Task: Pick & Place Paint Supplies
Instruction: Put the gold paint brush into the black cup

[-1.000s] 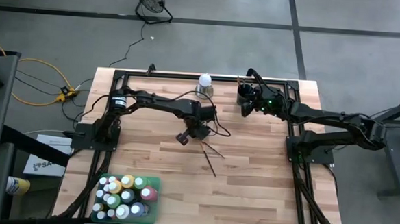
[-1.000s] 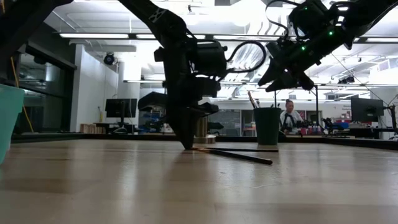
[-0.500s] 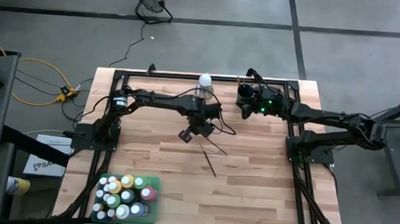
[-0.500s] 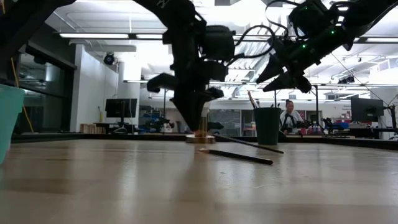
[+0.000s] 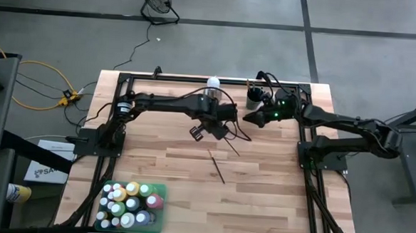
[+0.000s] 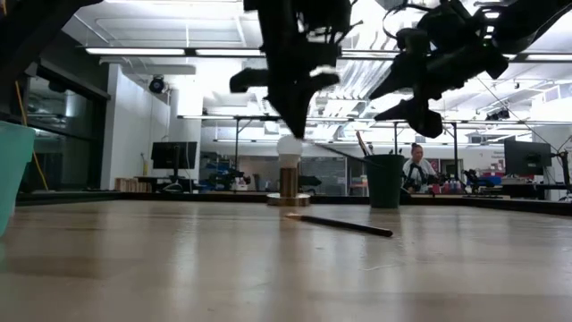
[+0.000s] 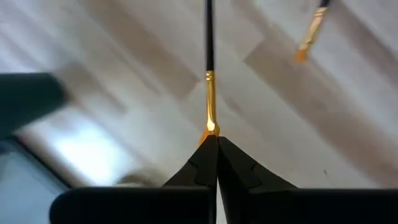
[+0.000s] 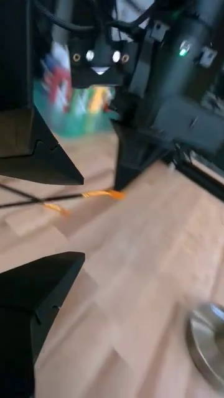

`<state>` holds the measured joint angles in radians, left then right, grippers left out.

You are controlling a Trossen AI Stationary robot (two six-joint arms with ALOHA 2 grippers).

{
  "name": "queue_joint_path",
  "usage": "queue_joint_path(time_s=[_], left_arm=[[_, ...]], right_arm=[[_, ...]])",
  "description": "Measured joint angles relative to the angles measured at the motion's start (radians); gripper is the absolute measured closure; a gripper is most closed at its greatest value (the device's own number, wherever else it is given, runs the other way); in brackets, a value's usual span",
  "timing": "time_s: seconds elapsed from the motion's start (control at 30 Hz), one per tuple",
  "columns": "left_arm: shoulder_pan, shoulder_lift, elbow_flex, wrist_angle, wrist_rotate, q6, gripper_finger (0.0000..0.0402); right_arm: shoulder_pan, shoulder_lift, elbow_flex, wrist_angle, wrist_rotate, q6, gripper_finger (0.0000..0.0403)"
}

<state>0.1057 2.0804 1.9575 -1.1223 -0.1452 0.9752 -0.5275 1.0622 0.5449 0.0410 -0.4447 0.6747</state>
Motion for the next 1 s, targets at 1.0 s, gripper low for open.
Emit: queue_joint_path(time_s=[1.0], left_arm=[[-0.139, -0.002, 0.172, 0.273, -0.398, 0.357, 0.0401]], right_arm=[[0.03, 0.0, 0.0, 0.101, -0.407, -0.023, 0.0222]])
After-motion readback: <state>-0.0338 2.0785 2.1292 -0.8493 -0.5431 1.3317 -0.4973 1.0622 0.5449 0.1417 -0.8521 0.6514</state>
